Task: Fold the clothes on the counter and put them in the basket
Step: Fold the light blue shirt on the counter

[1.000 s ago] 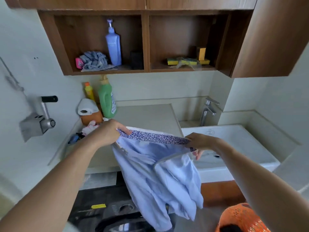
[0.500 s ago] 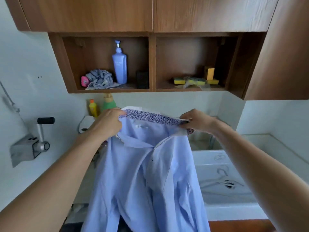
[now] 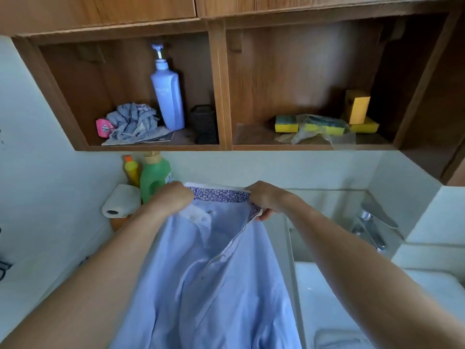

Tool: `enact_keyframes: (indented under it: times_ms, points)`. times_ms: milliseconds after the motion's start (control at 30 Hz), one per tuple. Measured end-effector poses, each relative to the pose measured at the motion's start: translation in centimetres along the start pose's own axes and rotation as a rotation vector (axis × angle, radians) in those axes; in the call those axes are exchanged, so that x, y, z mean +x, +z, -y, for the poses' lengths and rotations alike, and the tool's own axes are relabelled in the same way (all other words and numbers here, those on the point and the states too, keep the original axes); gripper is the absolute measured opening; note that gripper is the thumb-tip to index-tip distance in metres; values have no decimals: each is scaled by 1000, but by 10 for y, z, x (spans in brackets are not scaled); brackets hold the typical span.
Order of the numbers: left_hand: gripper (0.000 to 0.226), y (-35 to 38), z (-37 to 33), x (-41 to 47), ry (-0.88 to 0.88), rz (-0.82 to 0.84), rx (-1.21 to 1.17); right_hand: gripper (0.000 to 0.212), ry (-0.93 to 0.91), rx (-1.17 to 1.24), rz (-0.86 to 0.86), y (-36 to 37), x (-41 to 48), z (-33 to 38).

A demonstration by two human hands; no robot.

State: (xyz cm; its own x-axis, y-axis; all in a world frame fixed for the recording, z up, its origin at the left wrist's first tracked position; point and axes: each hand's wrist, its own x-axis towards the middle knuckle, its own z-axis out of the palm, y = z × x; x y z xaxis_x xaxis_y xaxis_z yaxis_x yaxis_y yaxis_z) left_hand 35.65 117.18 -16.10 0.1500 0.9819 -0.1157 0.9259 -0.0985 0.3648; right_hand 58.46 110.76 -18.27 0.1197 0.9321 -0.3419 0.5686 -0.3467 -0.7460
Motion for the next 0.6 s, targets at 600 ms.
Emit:
enact_keyframes:
  times_ms: [600]
  points:
    - [63, 79, 52, 222, 271, -146, -203, 64, -217, -50, -412, 30, 211, 8]
